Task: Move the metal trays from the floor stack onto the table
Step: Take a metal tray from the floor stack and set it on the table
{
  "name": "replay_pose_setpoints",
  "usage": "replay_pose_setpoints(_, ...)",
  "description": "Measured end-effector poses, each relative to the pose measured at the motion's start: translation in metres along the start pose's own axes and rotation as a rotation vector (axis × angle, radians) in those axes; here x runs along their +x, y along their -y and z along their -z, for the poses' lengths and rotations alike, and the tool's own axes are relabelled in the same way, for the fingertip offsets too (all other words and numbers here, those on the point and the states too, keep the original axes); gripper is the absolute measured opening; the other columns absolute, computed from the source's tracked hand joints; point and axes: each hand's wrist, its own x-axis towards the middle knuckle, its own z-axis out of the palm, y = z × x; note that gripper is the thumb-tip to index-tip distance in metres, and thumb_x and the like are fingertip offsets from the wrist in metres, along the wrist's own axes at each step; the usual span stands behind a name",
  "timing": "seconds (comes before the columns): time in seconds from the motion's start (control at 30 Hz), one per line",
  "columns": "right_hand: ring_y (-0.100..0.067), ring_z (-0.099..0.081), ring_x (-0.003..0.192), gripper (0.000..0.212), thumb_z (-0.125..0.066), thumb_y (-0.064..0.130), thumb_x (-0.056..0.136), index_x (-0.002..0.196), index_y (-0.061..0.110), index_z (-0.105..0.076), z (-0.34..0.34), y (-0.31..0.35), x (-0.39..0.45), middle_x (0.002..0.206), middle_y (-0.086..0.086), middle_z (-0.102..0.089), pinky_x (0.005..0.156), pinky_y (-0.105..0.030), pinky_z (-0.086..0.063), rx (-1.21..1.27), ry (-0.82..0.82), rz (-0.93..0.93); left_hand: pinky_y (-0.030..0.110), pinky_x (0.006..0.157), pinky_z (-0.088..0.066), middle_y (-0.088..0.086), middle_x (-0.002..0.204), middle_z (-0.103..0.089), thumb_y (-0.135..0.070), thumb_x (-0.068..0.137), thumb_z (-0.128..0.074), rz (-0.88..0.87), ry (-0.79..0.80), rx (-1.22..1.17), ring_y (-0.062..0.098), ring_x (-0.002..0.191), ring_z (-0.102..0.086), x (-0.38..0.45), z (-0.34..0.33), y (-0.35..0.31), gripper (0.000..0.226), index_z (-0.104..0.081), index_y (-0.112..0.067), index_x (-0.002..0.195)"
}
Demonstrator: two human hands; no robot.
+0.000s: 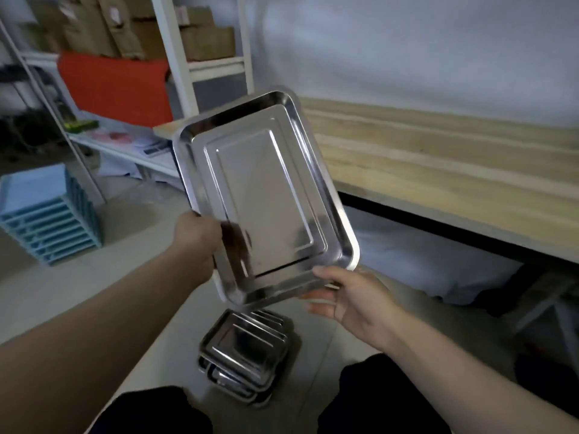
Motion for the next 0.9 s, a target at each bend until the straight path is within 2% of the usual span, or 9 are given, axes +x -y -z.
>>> replay_pose_setpoints(0.13, -0.027, -0.071, 0.061, 0.013, -0.058, -0.006, 0.088, 0.099, -0.007, -0.064, 0.016, 0.05, -0.032, 0.082, -0.021, -0.073, 0.062, -0.037, -0.063, 0.087, -0.1, 0.212, 0.027, 0.032, -0.044, 0.015, 0.066, -0.057, 0.004, 0.092, -0.042, -0.073, 0.069, 0.016, 0.029, 0.047, -0.058, -0.007, -0.041, -0.041, 0.018, -0.058, 0.007, 0.1)
replay_pose_setpoints(0.27, -0.023, -0.07, 0.062, 0.01, -0.057, -0.009, 0.089, 0.086, -0.004, -0.065, 0.04, 0.098, -0.056, 0.074, -0.013, -0.072, 0.071, -0.039, -0.063, 0.115, -0.251, 0.364, 0.018, 0.04, -0.043, 0.006, 0.061, -0.051, -0.001, 0.095, -0.041, -0.1, 0.267, -0.053, 0.009, 0.045, -0.056, -0.026, -0.093, -0.078, 0.026, -0.05, -0.007, 0.071)
replay_pose_setpoints(0.4, -0.032, -0.069, 0.082, 0.019, -0.059, -0.01, 0.087, 0.106, -0.011, -0.058, 0.072, 0.132, -0.061, 0.106, -0.024, -0.065, 0.062, -0.032, -0.061, 0.255, -0.406, 0.424, 0.029, 0.081, -0.048, 0.002, 0.073, -0.051, -0.004, 0.093, -0.049, -0.152, 0.374, -0.042, 0.016, 0.07, -0.054, -0.049, -0.139, -0.089, 0.026, -0.05, -0.013, 0.069)
replay_pose_setpoints(0.47, -0.037, -0.068, 0.09, 0.024, -0.059, -0.01, 0.087, 0.111, -0.012, -0.056, 0.088, 0.141, -0.059, 0.118, -0.029, -0.062, 0.058, -0.03, -0.06, 0.305, -0.494, 0.422, 0.039, 0.1, -0.047, 0.008, 0.093, -0.062, -0.009, 0.092, -0.056, -0.179, 0.432, 0.058, 0.023, 0.097, -0.059, -0.057, -0.159, -0.083, 0.009, -0.065, -0.006, 0.093)
replay_pose_setpoints(0.5, -0.038, -0.068, 0.092, 0.023, -0.059, -0.01, 0.088, 0.11, -0.011, -0.057, 0.095, 0.144, -0.058, 0.118, -0.029, -0.062, 0.056, -0.029, -0.06, 0.32, -0.526, 0.415, 0.042, 0.105, -0.045, 0.011, 0.112, -0.063, -0.012, 0.092, -0.058, -0.196, 0.473, 0.108, 0.025, 0.108, -0.058, -0.06, -0.166, -0.078, 0.025, -0.064, -0.005, 0.116)
replay_pose_setpoints(0.57, -0.04, -0.069, 0.092, 0.016, -0.058, -0.009, 0.089, 0.104, -0.01, -0.058, 0.108, 0.148, -0.056, 0.115, -0.029, -0.063, 0.055, -0.029, -0.059, 0.321, -0.571, 0.391, 0.04, 0.103, -0.046, 0.01, 0.126, -0.06, -0.014, 0.094, -0.056, -0.226, 0.535, 0.199, 0.026, 0.111, -0.057, -0.068, -0.178, -0.068, 0.047, -0.049, -0.009, 0.14)
replay_pose_setpoints(0.7, -0.041, -0.069, 0.095, 0.015, -0.057, -0.008, 0.09, 0.105, -0.008, -0.058, 0.128, 0.152, -0.053, 0.112, -0.028, -0.065, 0.053, -0.03, -0.06, 0.312, -0.604, 0.358, 0.028, 0.081, -0.049, 0.0, 0.101, -0.063, -0.014, 0.095, -0.054, -0.269, 0.596, 0.289, 0.021, 0.096, -0.06, -0.077, -0.193, -0.055, 0.046, -0.049, -0.009, 0.14)
replay_pose_setpoints(0.8, -0.038, -0.069, 0.093, 0.022, -0.057, -0.006, 0.091, 0.113, -0.007, -0.056, 0.138, 0.159, -0.053, 0.109, -0.026, -0.066, 0.053, -0.029, -0.06, 0.276, -0.606, 0.355, 0.038, 0.101, -0.045, 0.011, 0.128, -0.061, -0.012, 0.094, -0.054, -0.286, 0.612, 0.339, 0.03, 0.119, -0.057, -0.081, -0.2, -0.052, 0.045, -0.051, -0.01, 0.139)
replay_pose_setpoints(0.9, -0.028, -0.068, 0.083, 0.025, -0.059, -0.004, 0.09, 0.115, -0.006, -0.055, 0.149, 0.173, -0.054, 0.103, -0.018, -0.065, 0.058, -0.028, -0.061, 0.17, -0.694, 0.403, 0.038, 0.107, -0.041, 0.014, 0.135, -0.057, -0.013, 0.096, -0.052, -0.312, 0.608, 0.37, 0.031, 0.125, -0.053, -0.081, -0.206, -0.051, 0.043, -0.051, -0.009, 0.138)
